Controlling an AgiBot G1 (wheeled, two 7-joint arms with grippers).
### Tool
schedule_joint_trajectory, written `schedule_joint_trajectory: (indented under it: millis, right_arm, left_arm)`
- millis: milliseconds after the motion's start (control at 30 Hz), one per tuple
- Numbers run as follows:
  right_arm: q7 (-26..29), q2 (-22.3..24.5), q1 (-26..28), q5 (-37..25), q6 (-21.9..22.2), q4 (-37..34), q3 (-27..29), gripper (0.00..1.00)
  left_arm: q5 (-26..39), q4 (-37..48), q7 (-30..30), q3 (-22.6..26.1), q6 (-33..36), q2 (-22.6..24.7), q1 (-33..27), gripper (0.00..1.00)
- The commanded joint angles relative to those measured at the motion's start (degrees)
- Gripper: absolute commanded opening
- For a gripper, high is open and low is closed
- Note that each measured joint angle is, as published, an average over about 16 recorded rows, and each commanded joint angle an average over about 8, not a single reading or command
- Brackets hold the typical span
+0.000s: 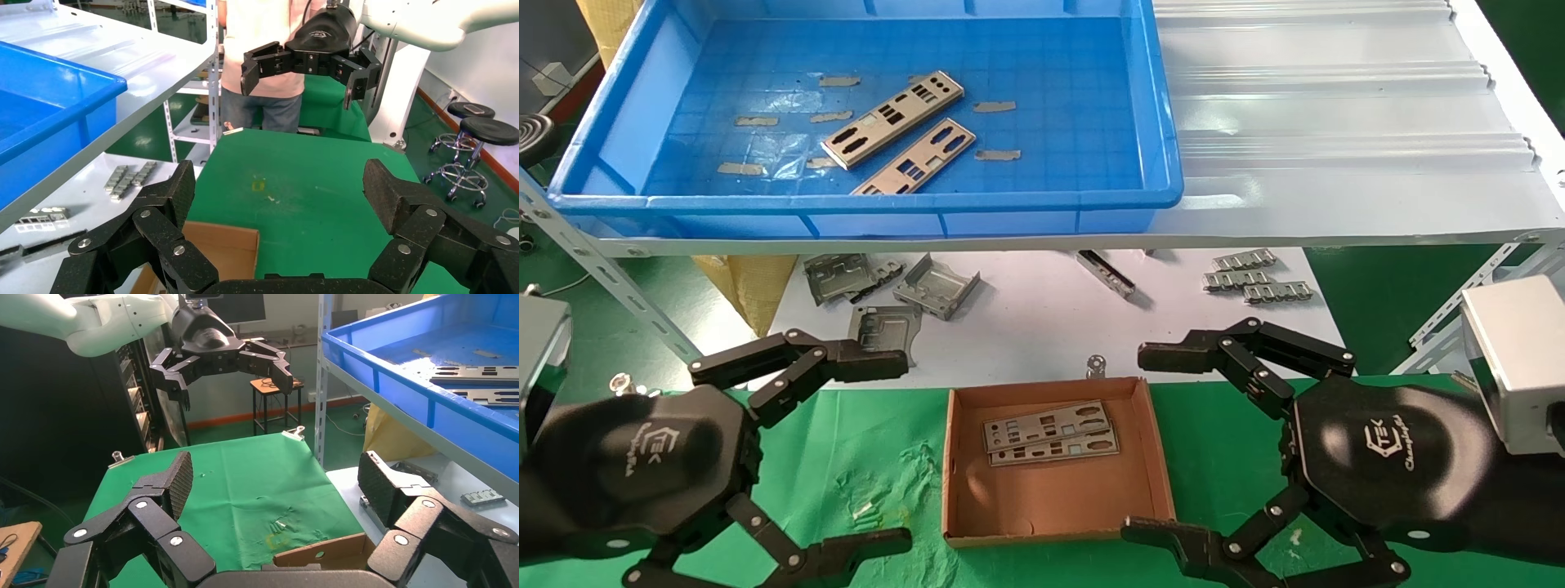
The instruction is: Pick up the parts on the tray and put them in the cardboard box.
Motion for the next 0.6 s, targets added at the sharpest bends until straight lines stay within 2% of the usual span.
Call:
schedule_joint_trajectory:
  millis: [33,433,600]
  right_arm:
    - [0.0,0.0,0.0,0.0,0.0,0.0,0.0,1.0]
    - [0.0,0.0,0.0,0.0,0.0,0.0,0.0,1.0]
    - [0.0,0.0,0.0,0.0,0.0,0.0,0.0,0.37]
  left_arm:
    - [0.0,0.0,0.0,0.0,0.0,0.0,0.0,1.0]
    - [0.0,0.0,0.0,0.0,0.0,0.0,0.0,1.0]
    - [0.0,0.0,0.0,0.0,0.0,0.0,0.0,1.0]
